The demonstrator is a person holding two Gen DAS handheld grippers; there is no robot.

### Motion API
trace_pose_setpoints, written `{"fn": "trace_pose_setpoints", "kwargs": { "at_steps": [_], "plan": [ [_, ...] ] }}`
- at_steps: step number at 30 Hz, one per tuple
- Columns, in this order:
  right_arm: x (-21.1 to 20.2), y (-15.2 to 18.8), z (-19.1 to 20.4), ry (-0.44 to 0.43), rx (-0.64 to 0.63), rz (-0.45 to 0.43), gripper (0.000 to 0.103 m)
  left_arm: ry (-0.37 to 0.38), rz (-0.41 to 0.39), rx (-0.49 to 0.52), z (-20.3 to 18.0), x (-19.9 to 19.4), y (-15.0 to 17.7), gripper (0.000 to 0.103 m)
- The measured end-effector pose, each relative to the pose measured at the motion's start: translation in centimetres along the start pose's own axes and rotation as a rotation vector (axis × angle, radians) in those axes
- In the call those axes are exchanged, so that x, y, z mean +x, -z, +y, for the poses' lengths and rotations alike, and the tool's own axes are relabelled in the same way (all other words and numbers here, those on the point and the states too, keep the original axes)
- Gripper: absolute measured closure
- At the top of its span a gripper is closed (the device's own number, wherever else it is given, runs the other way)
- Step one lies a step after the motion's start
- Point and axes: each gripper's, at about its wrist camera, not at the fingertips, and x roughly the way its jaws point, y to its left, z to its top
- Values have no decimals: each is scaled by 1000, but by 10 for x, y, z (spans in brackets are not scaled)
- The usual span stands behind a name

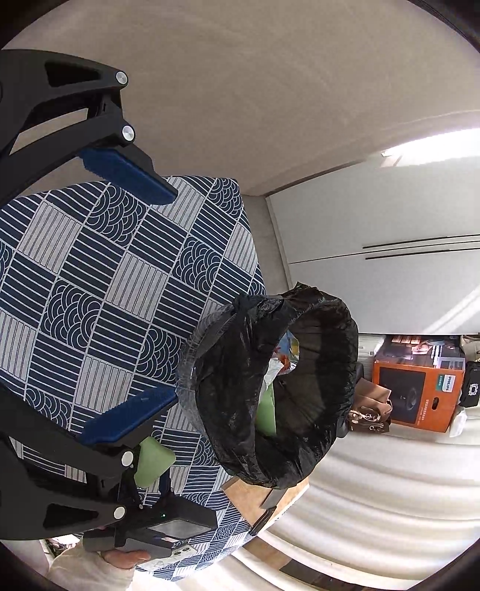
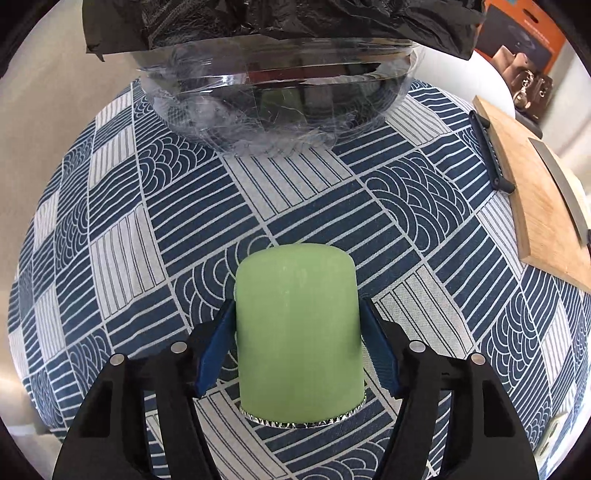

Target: Collect trash

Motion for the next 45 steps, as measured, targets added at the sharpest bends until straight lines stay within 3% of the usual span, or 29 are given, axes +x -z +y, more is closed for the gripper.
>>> {"fn": "trace_pose_setpoints", "kwargs": {
  "at_steps": [10, 18, 28, 36, 38, 45],
  "plan": [
    [-31, 20, -32, -156, 184, -46, 42, -4, 13, 21, -3, -6, 9, 6],
    [-113, 9, -55, -164, 187, -211, 41, 46, -9, 25, -9, -5, 5, 6],
    [-214, -62, -37, -204, 60, -461, 41, 86, -47, -13, -3, -3, 5, 6],
    [-214, -121, -17, -166, 5, -517, 35, 100, -36, 10, -3, -6, 8, 6],
    [-214, -131, -17, -158, 17, -533, 14, 87, -35, 13, -1, -7, 8, 6],
    [-225, -130, -30, -135, 64, -563, 14, 83, -41, 39, -5, -8, 9, 6]
  ]
}}
